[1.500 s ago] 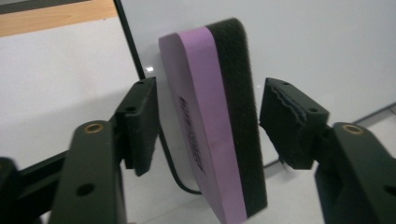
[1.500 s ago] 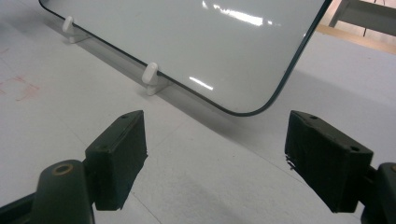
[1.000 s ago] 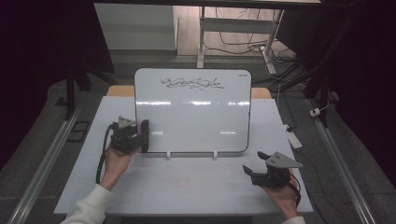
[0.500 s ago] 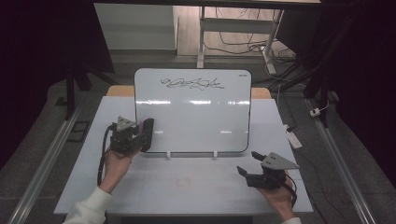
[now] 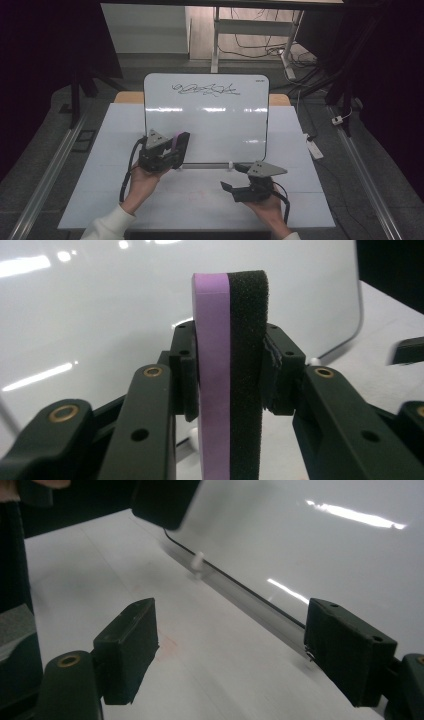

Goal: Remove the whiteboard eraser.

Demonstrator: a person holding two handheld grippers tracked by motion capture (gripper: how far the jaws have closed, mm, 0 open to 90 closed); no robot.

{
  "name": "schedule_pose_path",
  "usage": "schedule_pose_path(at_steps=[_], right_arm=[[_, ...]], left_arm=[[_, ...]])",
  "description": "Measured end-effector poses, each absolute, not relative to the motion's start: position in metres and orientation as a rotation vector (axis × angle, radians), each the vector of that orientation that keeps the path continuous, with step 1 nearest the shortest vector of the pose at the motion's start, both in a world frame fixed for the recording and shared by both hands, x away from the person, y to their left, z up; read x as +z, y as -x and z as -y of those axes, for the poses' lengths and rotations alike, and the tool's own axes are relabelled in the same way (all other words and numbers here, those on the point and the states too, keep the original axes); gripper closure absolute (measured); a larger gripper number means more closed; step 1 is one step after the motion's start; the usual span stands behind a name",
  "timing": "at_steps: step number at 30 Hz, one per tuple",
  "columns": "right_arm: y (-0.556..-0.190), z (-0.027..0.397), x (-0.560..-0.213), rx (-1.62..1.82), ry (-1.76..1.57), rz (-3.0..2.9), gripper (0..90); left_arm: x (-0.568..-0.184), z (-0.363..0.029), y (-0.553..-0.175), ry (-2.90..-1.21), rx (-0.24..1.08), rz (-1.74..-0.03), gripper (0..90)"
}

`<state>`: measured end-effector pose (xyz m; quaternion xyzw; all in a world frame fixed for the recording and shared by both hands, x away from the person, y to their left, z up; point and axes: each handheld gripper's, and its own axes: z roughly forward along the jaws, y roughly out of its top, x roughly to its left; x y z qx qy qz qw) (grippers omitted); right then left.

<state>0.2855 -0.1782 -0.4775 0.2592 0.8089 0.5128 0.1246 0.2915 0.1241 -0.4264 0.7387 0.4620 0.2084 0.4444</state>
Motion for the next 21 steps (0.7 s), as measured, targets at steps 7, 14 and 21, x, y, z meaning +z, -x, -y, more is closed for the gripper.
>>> schedule_pose_path(at_steps=[7,14,21], right_arm=[[-0.296,0.146,-0.48,1.528,-0.76,-2.389,20.3],[-0.301,0.131,-0.479,1.563,-0.783,-2.38,19.9],[-0.301,0.118,-0.477,1.592,-0.8,-2.381,19.2]], left_arm=[[-0.428,-0.099,-0.29,-1.857,0.475,-1.087,63.6],[-0.429,-0.087,-0.287,-1.868,0.454,-1.055,63.6],[-0.43,-0.078,-0.285,-1.871,0.439,-1.032,63.6]])
